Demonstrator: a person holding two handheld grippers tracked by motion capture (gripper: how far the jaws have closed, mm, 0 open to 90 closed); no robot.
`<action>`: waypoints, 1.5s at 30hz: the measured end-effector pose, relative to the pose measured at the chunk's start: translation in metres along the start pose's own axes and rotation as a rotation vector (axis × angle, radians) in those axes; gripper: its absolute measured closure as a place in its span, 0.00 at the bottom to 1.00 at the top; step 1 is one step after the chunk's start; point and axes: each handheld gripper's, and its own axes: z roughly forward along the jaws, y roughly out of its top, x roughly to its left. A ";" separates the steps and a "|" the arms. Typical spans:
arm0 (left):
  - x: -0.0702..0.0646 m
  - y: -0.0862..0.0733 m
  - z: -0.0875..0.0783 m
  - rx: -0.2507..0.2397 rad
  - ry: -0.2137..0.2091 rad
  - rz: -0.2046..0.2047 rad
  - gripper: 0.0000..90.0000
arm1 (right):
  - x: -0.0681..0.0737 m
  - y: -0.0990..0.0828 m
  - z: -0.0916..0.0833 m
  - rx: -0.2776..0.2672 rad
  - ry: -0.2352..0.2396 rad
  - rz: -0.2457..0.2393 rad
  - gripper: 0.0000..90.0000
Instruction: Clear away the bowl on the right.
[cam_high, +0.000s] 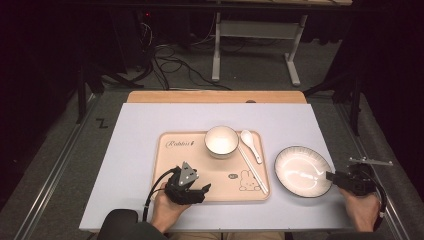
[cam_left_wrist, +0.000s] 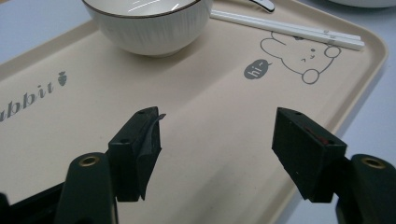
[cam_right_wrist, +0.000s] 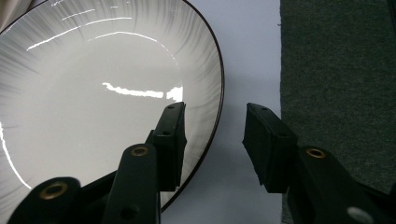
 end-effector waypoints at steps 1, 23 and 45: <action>0.000 0.000 0.000 -0.006 0.001 -0.006 0.36 | 0.000 0.001 0.002 0.002 0.004 0.003 0.66; 0.006 -0.002 -0.012 -0.035 0.053 -0.018 0.37 | -0.010 0.014 0.025 0.038 0.100 0.034 0.73; 0.010 -0.002 -0.019 -0.052 0.071 -0.025 0.37 | -0.019 0.022 0.037 0.048 0.236 0.129 0.86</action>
